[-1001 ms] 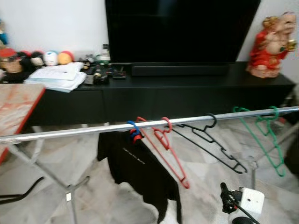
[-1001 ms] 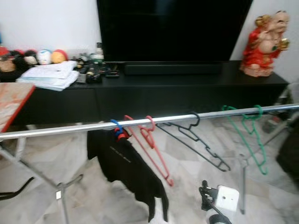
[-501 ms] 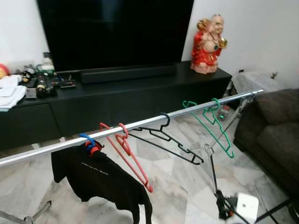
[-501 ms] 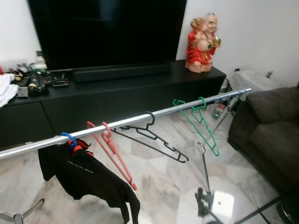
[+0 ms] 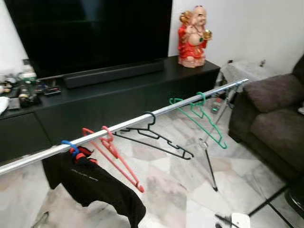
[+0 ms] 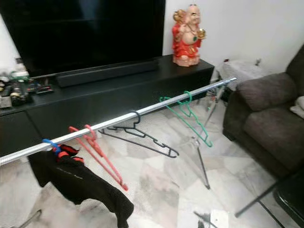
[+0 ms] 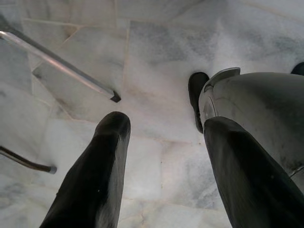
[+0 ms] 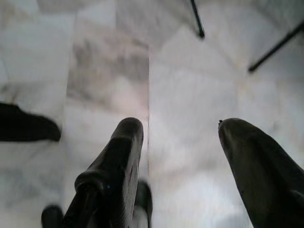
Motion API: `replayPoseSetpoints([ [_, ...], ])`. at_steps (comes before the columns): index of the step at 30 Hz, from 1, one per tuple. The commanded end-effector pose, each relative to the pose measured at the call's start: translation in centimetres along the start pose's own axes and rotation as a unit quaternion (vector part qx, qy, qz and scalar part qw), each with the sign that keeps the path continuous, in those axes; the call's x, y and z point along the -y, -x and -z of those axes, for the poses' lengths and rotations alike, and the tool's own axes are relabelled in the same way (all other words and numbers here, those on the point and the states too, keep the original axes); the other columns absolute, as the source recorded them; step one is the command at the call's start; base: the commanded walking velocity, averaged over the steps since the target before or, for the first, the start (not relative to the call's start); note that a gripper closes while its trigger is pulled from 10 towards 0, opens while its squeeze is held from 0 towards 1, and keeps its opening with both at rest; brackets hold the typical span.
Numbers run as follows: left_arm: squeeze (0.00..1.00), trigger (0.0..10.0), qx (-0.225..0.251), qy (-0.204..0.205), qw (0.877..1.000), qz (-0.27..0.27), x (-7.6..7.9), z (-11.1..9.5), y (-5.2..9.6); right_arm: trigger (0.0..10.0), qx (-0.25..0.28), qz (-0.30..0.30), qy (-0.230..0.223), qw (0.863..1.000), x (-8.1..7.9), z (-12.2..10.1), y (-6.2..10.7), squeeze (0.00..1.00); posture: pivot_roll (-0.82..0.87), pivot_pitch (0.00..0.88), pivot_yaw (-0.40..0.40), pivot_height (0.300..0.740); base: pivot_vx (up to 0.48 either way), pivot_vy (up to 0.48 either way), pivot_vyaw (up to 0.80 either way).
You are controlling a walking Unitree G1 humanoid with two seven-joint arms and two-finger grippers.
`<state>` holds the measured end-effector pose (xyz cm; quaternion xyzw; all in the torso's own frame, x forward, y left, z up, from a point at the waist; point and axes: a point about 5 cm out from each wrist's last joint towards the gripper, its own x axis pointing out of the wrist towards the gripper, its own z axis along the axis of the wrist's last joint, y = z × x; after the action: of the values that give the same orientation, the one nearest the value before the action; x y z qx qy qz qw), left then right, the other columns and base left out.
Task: Hang hanger
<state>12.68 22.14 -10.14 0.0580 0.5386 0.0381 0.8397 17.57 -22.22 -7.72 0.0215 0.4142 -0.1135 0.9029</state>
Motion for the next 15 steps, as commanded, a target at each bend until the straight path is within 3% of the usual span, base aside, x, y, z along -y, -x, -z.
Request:
replayPoseSetpoints([
  [1,0.0,10.0,-0.003,-0.008,1.0,-0.001,0.0,-0.1,0.0,10.0,-0.016,0.01,-0.021,1.0,-0.2,0.4,-0.1,0.0,0.01,0.0,0.011,0.74,0.0,-0.352,0.0],
  [4,0.0,10.0,-0.003,-0.002,1.0,-0.004,-0.1,-0.1,0.0,10.0,-0.001,0.001,-0.039,0.999,-1.1,-0.1,-0.2,0.0,0.02,0.0,0.01,0.74,0.0,-0.351,0.0],
  [7,0.0,10.0,-0.004,-0.003,1.0,-0.004,-0.1,0.0,0.0,10.0,0.002,-0.017,-0.029,0.999,-1.6,-0.3,-0.3,0.0,0.01,0.0,0.013,0.74,0.0,-0.352,0.0],
  [15,0.0,10.0,-0.006,-0.004,1.0,-0.004,-0.1,0.1,0.0,10.0,-0.026,0.0,-0.029,0.999,-0.1,0.8,-0.1,0.0,0.01,0.0,0.014,0.74,0.0,-0.353,-0.65],
])
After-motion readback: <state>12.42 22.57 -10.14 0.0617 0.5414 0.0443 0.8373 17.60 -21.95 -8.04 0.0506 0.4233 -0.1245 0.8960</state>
